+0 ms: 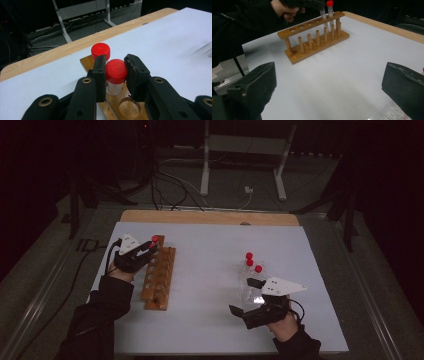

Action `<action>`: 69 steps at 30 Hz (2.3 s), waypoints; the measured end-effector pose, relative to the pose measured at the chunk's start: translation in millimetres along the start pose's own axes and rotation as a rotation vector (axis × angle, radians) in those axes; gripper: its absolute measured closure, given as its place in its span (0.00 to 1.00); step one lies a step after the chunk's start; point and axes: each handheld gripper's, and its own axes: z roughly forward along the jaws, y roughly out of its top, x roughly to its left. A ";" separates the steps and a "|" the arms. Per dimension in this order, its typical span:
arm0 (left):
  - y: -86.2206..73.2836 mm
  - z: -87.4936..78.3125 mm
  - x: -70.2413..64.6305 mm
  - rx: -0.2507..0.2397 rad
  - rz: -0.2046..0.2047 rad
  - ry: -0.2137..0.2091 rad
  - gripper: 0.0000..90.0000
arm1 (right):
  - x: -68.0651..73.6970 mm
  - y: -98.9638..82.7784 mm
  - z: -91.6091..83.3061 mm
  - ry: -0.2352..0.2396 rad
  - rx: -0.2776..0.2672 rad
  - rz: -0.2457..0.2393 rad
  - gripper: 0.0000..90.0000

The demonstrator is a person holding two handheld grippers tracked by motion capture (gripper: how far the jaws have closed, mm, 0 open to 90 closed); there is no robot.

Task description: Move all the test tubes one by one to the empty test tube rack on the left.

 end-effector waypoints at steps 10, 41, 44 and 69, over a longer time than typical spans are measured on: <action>9.3 0.2 3.8 0.070 0.009 -0.015 0.80 | -1.9 -0.2 -0.5 -0.001 -0.002 0.011 0.00; 12.9 -43.7 -17.6 0.029 -0.045 -0.212 0.02 | -8.9 9.7 -19.2 -0.087 -0.092 -0.058 0.00; 11.1 -54.8 -25.0 -0.008 -0.048 -0.254 0.01 | -13.9 12.9 -25.7 -0.124 -0.102 -0.058 0.00; -14.4 -83.8 -62.7 -0.066 0.000 -0.370 0.01 | -79.6 -18.5 -6.9 -0.276 0.053 0.092 0.00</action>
